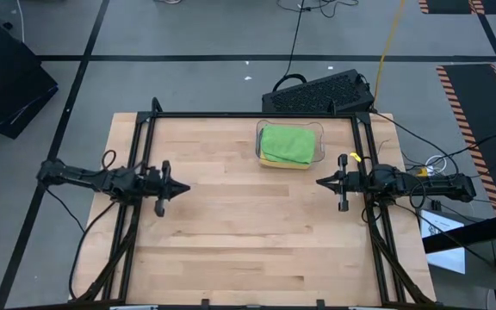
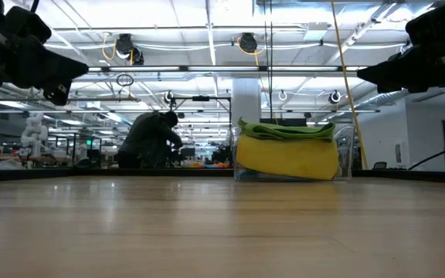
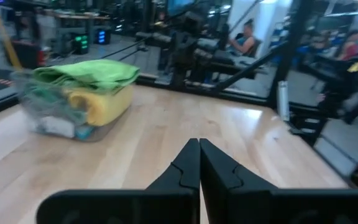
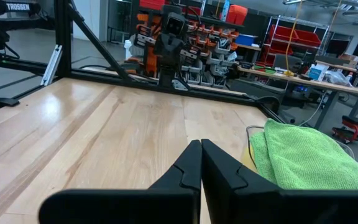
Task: Fold microfiber towels
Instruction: Return to Home Position
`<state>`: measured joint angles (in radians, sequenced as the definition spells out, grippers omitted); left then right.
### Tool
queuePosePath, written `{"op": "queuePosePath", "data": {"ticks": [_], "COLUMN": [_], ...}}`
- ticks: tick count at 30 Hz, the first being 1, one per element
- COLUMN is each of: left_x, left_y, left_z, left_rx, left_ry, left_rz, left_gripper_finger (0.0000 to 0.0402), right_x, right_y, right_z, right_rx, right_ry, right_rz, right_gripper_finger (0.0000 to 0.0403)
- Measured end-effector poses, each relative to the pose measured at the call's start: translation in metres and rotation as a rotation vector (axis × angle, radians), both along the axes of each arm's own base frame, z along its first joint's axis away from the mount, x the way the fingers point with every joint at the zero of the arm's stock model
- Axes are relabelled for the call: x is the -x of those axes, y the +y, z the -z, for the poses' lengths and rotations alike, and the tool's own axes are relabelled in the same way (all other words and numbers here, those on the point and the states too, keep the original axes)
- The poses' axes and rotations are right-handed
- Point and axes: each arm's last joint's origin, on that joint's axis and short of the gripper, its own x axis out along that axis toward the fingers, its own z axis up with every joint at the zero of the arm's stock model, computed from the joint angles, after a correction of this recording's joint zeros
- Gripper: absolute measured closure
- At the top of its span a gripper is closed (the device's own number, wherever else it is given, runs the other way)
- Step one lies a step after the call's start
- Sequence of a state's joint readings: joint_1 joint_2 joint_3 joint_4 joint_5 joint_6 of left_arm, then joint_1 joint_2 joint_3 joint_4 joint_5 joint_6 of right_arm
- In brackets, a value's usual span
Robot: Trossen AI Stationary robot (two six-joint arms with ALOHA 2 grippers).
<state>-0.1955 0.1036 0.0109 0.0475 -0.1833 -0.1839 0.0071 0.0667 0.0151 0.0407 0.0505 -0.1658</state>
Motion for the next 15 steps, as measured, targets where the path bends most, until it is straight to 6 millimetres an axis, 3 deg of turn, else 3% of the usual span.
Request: {"op": "queuePosePath", "data": {"ticks": [6,15], "left_x": [0.0055,0.0056], "left_y": [-0.0011,0.0059], "left_z": [-0.0055,-0.0062], "left_rx": [-0.024,-0.087], "left_ry": [-0.069,-0.079], "left_rz": [0.076,0.009], "left_gripper_finger": [0.0399,0.0400], "right_x": [0.0000,0.0000], "right_y": [0.0000,0.0000], "right_z": [0.0000,0.0000], "right_rx": [0.000,0.000], "right_ry": [0.000,0.000], "right_rz": [0.000,0.000], "right_gripper_finger": [0.0403,0.0403]}}
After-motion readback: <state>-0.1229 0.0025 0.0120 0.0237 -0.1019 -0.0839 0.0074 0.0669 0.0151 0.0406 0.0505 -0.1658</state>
